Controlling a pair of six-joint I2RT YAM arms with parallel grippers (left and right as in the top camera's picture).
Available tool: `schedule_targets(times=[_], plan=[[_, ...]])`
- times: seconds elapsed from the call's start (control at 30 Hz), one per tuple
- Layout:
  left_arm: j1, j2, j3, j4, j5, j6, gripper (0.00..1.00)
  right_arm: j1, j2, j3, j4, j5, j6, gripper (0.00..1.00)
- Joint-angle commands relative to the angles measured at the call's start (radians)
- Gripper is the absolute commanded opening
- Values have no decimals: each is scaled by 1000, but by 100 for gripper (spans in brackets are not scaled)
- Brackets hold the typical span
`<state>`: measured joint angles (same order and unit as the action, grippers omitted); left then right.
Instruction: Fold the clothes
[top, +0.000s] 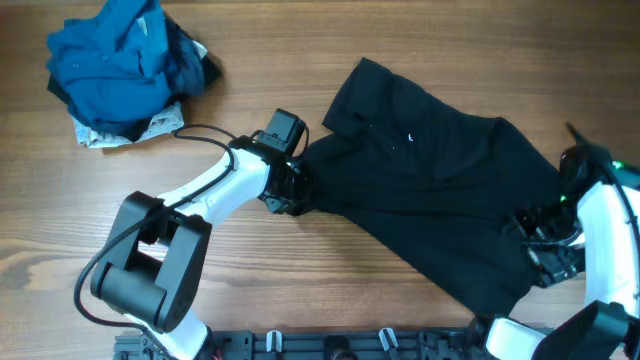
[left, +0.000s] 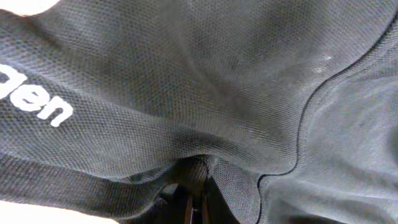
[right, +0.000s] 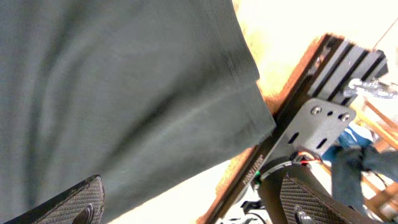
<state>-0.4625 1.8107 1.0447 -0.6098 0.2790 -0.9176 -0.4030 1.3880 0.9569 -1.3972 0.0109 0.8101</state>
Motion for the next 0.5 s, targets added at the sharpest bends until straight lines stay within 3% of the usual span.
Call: schedule_targets(times=[0.0,0.17,0.2,0.33,0.47], plan=[[7,9,6,9,-10,25,4,-4,2,-85,46,-101,-71,91],[7,9,6,8,-10,25,4,-4,2,-161,215,-107,-50,92],[7,9,6,7,-10,25,4,-4,3,-176,264,-115,-51,86],[7,9,6,0,-6,25,4,-4,16,-203,393,-124,-47,43],[7,9,6,-13,-6,25,4,-4,52,-207,437,-124,-39,36]])
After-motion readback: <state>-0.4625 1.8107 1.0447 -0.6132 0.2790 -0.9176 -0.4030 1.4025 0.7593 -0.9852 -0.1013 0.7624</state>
